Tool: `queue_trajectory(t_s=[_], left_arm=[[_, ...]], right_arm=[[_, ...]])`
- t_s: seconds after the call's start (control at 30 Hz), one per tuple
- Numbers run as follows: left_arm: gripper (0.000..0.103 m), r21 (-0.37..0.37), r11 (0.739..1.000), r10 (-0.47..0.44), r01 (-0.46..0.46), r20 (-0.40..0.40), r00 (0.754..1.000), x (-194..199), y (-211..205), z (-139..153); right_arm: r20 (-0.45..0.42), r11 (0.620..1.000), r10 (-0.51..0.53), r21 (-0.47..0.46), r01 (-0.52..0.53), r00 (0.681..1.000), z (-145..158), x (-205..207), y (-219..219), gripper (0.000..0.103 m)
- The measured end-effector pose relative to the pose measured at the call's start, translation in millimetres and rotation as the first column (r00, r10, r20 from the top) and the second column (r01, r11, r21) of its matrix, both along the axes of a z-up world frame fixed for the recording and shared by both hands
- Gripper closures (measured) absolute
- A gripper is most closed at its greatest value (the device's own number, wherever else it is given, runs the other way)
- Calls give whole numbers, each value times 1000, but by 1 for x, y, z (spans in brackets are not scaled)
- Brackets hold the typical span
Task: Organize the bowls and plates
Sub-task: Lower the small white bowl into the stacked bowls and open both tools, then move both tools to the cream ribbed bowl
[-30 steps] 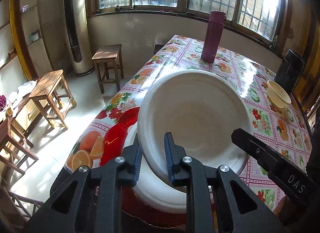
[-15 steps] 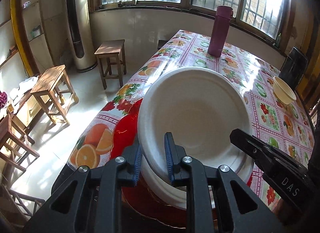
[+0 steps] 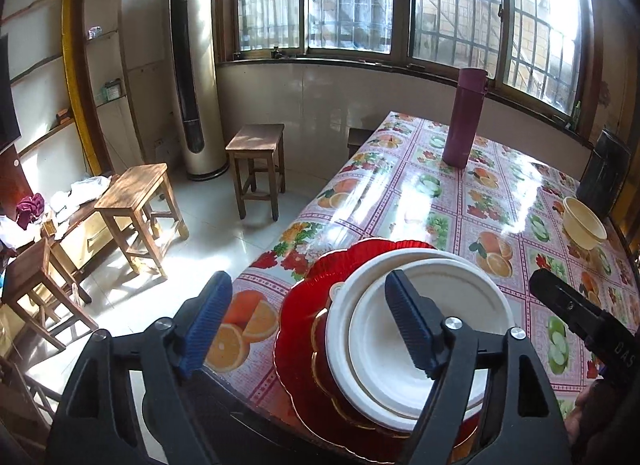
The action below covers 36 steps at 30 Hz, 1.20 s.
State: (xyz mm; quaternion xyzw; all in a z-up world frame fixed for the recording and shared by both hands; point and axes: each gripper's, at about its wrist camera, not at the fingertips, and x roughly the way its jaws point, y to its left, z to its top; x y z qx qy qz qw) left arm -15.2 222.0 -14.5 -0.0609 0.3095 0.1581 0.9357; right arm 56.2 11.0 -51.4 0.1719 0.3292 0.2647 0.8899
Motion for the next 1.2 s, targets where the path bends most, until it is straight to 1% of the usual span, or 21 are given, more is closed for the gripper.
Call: queue_trajectory(t_s=[0.07, 0.13, 0.23, 0.3, 0.4, 0.53, 0.63, 0.7, 0.8, 0.9, 0.93, 1.0, 1.07, 1.13, 1.2], left_arm=[[20, -8, 1000, -12, 12, 46, 999, -4, -4, 7], [19, -27, 999, -45, 48, 80, 996, -5, -14, 12], [17, -65, 990, -119, 126, 95, 988, -1, -35, 15], [17, -100, 976, -184, 193, 90, 979, 5, -53, 15], [17, -143, 946, -283, 291, 71, 956, 14, -84, 12], [17, -217, 891, -408, 398, 0, 913, 33, -123, 2], [17, -239, 867, -462, 437, -57, 885, 48, -151, -5], [17, -268, 851, -490, 453, -90, 867, 57, -166, -12], [12, -325, 823, -534, 466, -165, 829, 73, -191, -29], [0, -380, 794, -578, 474, -230, 783, 84, -218, -50], [0, -393, 785, -591, 479, -244, 769, 86, -227, -55], [0, -397, 771, -615, 498, -263, 743, 88, -244, -60], [0, -395, 758, -635, 519, -269, 724, 89, -260, -61], [0, -390, 746, -654, 540, -277, 704, 92, -275, -61], [0, -392, 741, -662, 545, -288, 692, 97, -285, -62]], right_arm=[[-4, 998, -52, 22, 52, 999, -1, 7, -21, 26], [-20, 993, -112, 40, 112, 994, -5, 16, -45, 22], [-75, 978, -189, 73, 194, 979, -15, 29, -81, 19], [-118, 966, -226, 101, 238, 967, -22, 36, -104, 19], [-158, 948, -273, 127, 293, 949, -29, 43, -137, 19], [-176, 922, -326, 156, 353, 929, -32, 50, -179, 18], [-200, 893, -371, 190, 407, 907, -36, 55, -215, 18], [-227, 872, -398, 208, 444, 889, -40, 60, -240, 18], [-244, 845, -445, 204, 494, 862, -44, 69, -276, 17], [-261, 821, -487, 190, 539, 834, -48, 78, -307, 17], [-272, 813, -494, 192, 549, 826, -50, 80, -316, 17], [-285, 796, -508, 204, 570, 813, -52, 82, -333, 17], [-279, 785, -519, 217, 580, 808, -50, 83, -345, 15], [-257, 783, -534, 210, 586, 805, -46, 82, -354, 12], [-235, 786, -543, 195, 587, 806, -43, 82, -360, 10]])
